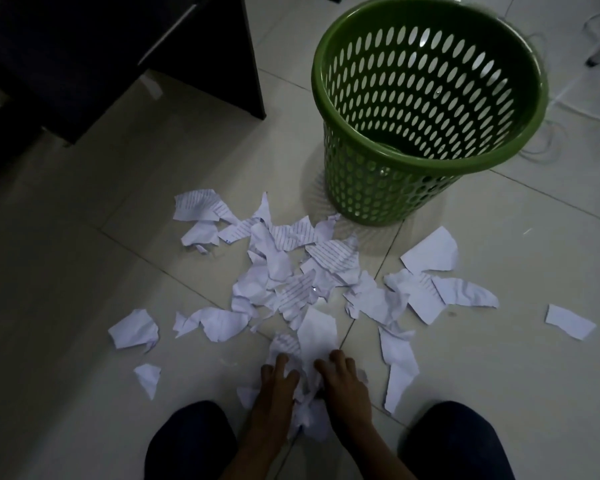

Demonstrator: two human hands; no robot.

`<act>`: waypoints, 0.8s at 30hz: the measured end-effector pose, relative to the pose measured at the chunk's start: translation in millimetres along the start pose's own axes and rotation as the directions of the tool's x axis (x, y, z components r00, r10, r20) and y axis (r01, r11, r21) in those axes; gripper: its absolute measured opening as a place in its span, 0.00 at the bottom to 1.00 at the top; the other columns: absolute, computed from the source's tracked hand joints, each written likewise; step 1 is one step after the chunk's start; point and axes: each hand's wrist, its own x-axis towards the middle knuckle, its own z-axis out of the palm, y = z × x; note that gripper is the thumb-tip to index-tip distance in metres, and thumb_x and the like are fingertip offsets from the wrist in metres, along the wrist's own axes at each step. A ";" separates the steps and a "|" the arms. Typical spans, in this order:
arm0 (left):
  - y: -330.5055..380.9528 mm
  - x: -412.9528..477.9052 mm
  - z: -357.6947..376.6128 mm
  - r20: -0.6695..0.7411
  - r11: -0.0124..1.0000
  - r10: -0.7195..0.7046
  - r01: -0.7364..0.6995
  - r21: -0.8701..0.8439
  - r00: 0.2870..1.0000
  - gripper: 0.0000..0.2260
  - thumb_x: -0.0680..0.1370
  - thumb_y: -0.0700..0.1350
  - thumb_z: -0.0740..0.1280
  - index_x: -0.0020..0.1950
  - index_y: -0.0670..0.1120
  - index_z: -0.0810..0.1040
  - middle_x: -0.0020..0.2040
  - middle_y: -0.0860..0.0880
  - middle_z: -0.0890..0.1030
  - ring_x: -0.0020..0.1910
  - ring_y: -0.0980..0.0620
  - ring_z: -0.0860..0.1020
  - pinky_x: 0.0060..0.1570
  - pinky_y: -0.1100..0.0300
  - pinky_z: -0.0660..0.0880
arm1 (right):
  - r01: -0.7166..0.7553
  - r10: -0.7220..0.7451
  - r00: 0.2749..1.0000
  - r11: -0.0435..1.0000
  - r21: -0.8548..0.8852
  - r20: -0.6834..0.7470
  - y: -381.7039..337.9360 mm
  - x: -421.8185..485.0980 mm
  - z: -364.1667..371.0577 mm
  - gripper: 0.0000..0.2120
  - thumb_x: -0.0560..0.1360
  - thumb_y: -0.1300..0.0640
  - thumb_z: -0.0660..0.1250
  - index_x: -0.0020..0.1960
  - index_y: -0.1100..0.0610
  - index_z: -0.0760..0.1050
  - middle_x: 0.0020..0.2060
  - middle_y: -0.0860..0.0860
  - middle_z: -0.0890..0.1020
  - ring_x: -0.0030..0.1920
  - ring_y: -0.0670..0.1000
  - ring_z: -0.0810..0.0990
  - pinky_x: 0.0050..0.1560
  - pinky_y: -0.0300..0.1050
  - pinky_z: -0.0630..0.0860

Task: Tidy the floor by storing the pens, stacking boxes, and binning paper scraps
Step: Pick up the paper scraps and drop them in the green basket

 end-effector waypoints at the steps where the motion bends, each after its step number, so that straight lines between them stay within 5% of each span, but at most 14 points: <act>1: -0.5 0.1 -0.4 -0.035 1.000 -0.008 0.009 0.014 0.999 0.18 0.80 0.52 0.57 0.70 0.52 0.66 0.71 0.50 0.63 0.70 0.47 0.64 0.65 0.49 0.68 | 0.009 -0.009 1.000 1.000 0.014 0.017 1.5 2.3 2.4 0.23 0.73 0.50 0.66 0.67 0.48 0.67 0.69 0.52 0.64 0.65 0.54 0.66 0.51 0.46 0.73; 5: -6.6 0.0 -3.7 -0.007 0.986 0.070 -0.068 0.149 0.998 0.16 0.75 0.45 0.66 0.63 0.46 0.75 0.67 0.47 0.70 0.65 0.51 0.65 0.60 0.59 0.70 | 0.045 -0.043 0.999 0.998 0.052 -0.028 7.2 9.9 13.4 0.19 0.75 0.48 0.64 0.65 0.49 0.68 0.67 0.50 0.63 0.65 0.51 0.64 0.53 0.44 0.74; 7: -11.0 2.4 -3.5 -0.012 0.976 0.158 -0.154 0.154 0.987 0.19 0.65 0.38 0.75 0.55 0.43 0.79 0.57 0.41 0.79 0.57 0.50 0.71 0.50 0.58 0.78 | 0.065 -0.065 0.998 0.997 0.048 -0.010 9.1 10.6 16.7 0.19 0.76 0.48 0.65 0.65 0.50 0.68 0.68 0.50 0.63 0.65 0.50 0.64 0.54 0.41 0.72; 9: -10.0 2.5 -3.0 0.022 0.968 0.167 -0.168 0.185 0.986 0.26 0.66 0.40 0.75 0.63 0.45 0.74 0.59 0.43 0.79 0.58 0.52 0.72 0.55 0.62 0.75 | 0.083 -0.082 0.997 0.994 0.070 -0.011 11.7 12.0 17.1 0.21 0.74 0.49 0.67 0.65 0.51 0.68 0.69 0.51 0.61 0.66 0.51 0.64 0.54 0.41 0.73; 13: -5.7 8.2 -8.5 -0.012 0.974 0.059 -0.054 0.219 0.998 0.35 0.77 0.50 0.66 0.78 0.50 0.51 0.74 0.51 0.58 0.72 0.53 0.60 0.65 0.66 0.66 | 0.096 -0.093 0.995 0.992 0.076 -0.046 14.4 15.2 7.5 0.35 0.71 0.46 0.71 0.72 0.51 0.59 0.74 0.51 0.54 0.70 0.51 0.61 0.55 0.42 0.75; 16: -8.5 12.3 -14.2 0.017 0.983 0.076 -0.078 0.166 0.997 0.31 0.79 0.54 0.63 0.76 0.52 0.50 0.75 0.50 0.50 0.75 0.54 0.49 0.70 0.67 0.58 | 0.141 -0.141 0.990 0.990 0.008 0.007 21.6 13.5 -3.0 0.53 0.66 0.39 0.73 0.78 0.48 0.42 0.77 0.51 0.41 0.75 0.55 0.52 0.63 0.51 0.72; 20: -10.2 19.0 -19.9 0.054 0.964 0.106 -0.116 0.238 0.993 0.31 0.78 0.56 0.64 0.76 0.48 0.56 0.78 0.47 0.44 0.77 0.51 0.46 0.74 0.62 0.55 | 0.142 -0.138 0.990 0.983 -0.114 0.042 28.0 13.0 -9.6 0.68 0.55 0.30 0.74 0.73 0.40 0.25 0.73 0.49 0.26 0.76 0.59 0.40 0.69 0.68 0.58; 24: -15.7 16.5 -14.1 -0.009 0.982 0.157 -0.156 0.105 0.988 0.32 0.75 0.48 0.71 0.74 0.44 0.59 0.75 0.45 0.58 0.75 0.48 0.55 0.70 0.57 0.64 | 0.131 -0.112 0.989 0.965 -0.227 0.092 21.6 19.3 3.8 0.72 0.52 0.33 0.78 0.71 0.38 0.23 0.71 0.50 0.22 0.73 0.62 0.28 0.66 0.77 0.47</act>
